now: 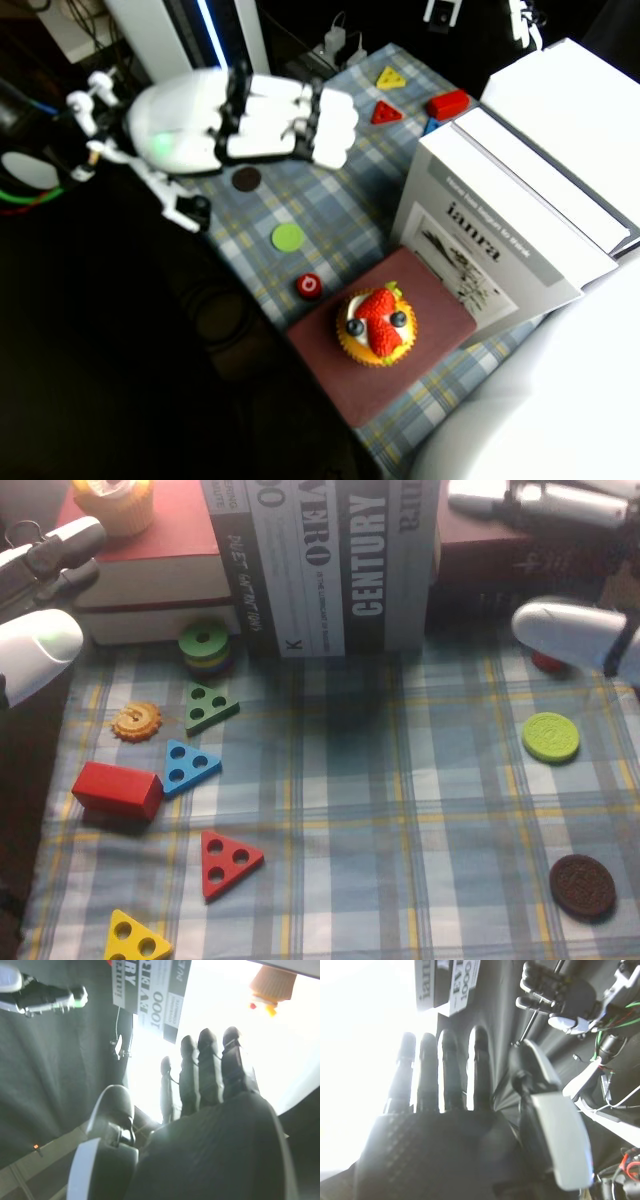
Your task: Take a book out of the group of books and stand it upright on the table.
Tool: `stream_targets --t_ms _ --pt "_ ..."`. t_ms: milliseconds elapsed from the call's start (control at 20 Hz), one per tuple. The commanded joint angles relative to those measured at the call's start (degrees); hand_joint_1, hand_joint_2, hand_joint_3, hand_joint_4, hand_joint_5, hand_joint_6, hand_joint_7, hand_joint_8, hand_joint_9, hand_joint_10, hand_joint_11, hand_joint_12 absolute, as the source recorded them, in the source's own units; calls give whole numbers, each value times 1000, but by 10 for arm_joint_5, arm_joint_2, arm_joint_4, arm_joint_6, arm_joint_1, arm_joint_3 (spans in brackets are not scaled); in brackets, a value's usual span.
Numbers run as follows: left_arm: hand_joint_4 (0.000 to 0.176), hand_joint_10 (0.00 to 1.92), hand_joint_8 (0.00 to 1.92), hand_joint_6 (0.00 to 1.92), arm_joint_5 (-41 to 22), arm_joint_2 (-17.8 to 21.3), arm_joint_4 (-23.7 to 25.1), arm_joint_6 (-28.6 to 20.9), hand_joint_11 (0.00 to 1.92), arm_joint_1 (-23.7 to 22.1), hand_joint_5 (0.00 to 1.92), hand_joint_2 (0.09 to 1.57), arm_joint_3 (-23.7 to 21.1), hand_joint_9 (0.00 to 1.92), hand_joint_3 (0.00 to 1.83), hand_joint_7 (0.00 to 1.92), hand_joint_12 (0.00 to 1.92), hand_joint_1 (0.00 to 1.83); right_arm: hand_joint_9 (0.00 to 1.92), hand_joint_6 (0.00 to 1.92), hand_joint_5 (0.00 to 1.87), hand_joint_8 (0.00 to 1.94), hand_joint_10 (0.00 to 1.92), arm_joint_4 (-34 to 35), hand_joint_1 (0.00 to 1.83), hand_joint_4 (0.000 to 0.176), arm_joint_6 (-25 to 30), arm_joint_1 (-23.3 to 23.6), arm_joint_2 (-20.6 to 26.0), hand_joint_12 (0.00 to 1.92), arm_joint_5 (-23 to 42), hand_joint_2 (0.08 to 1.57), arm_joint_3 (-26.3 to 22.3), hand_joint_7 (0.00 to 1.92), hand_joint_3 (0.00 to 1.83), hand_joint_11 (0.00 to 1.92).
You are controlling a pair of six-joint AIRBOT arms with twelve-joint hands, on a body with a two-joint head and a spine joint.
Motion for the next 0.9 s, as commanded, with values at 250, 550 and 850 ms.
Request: stream_targets --t_ms 250,550,850 --pt "176 2 5 9 -60 -10 6 -14 35 -2 299 1375 8 200 0 316 17 202 0 5 128 1 0 14 0 176 -51 68 -13 61 17 1135 15 7 0 26" --pt "176 0 0 1 -51 -14 9 -19 35 -2 307 1375 8 191 0 309 18 181 4 0 78 0 1 -25 0 176 -71 166 -44 40 -92 1130 54 0 0 87" --pt "168 1 2 4 -42 -18 12 -31 3 -2 309 1374 11 175 0 302 1 208 69 2 182 0 3 -76 0 176 -71 215 -57 925 -167 1116 72 0 0 4"
